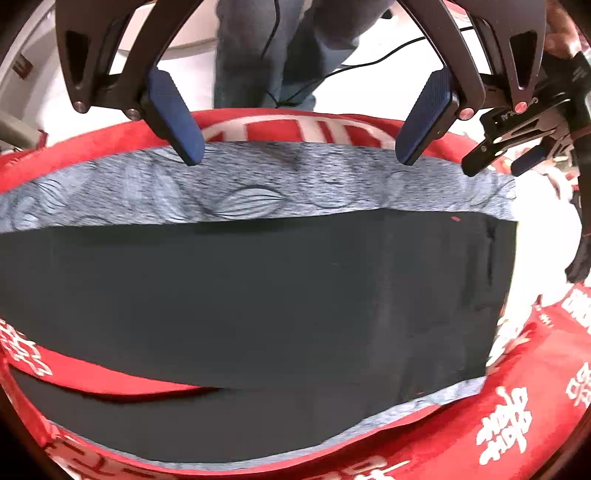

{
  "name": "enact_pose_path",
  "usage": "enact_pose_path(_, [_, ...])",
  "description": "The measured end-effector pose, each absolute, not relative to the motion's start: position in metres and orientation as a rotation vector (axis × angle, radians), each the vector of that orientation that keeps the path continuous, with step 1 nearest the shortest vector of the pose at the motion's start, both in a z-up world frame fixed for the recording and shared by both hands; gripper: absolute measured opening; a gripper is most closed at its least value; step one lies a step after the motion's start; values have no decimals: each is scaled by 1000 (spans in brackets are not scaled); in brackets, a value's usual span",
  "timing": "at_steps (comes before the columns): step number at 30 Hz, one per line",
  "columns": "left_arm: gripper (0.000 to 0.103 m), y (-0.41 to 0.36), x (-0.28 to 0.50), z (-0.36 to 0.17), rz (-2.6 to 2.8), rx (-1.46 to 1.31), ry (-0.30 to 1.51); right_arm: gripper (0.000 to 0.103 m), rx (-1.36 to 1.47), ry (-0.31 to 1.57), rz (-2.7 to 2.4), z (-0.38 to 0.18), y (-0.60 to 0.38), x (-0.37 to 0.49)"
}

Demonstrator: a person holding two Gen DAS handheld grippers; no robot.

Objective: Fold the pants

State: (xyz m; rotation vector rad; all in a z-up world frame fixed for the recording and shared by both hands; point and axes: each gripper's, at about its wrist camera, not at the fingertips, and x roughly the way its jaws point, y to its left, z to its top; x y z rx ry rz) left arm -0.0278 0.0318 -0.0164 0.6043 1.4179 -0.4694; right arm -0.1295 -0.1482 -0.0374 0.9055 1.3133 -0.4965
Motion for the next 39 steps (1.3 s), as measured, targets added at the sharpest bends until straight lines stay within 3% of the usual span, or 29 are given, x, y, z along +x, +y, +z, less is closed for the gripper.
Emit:
enact_pose_path(6, [103, 53, -16, -24, -548, 472, 1451, 102, 1118, 1197, -327, -56, -137, -127])
enact_pose_path(8, [103, 61, -12, -26, -584, 400, 1458, 94, 1207, 1161, -260, -73, -129, -130])
enact_pose_path(10, [103, 70, -11, -30, -622, 328, 1473, 75, 1288, 1135, -216, -90, -120, -134])
enact_pose_path(14, [103, 85, -12, -39, -682, 237, 1500, 75, 1421, 1045, -182, -122, -108, -143])
enact_pose_path(22, [103, 83, -18, -54, -724, 210, 1529, 71, 1617, 819, -146, -130, -111, -131])
enact_pose_path(23, [103, 82, -18, -55, -724, 202, 1533, 65, 1656, 793, -149, -133, -114, -128])
enact_pose_path(25, [103, 81, -15, -58, -716, 172, 1542, 15, 1679, 782, -166, -136, -117, -123])
enact_pose_path(28, [103, 79, -6, -59, -700, 73, 1570, 14, 1691, 707, -109, -117, -127, -120])
enact_pose_path(32, [103, 74, 9, -57, -677, -123, 1584, 13, 1600, 743, -48, -84, -132, -114])
enact_pose_path(33, [95, 73, 15, -57, -656, -167, 1576, 14, 1585, 758, -37, -81, -132, -113])
enact_pose_path(34, [75, 71, 20, -58, -639, -188, 1568, 14, 1576, 773, -32, -80, -133, -111])
enact_pose_path(36, [58, 67, 28, -67, -606, -173, 1578, 18, 1561, 816, -44, -86, -135, -114])
enact_pose_path(38, [54, 62, 27, -66, -622, -134, 1559, 31, 1553, 858, -63, -95, -139, -118])
enact_pose_path(39, [48, 60, 25, -63, -650, -89, 1542, 46, 1544, 877, -85, -101, -141, -122])
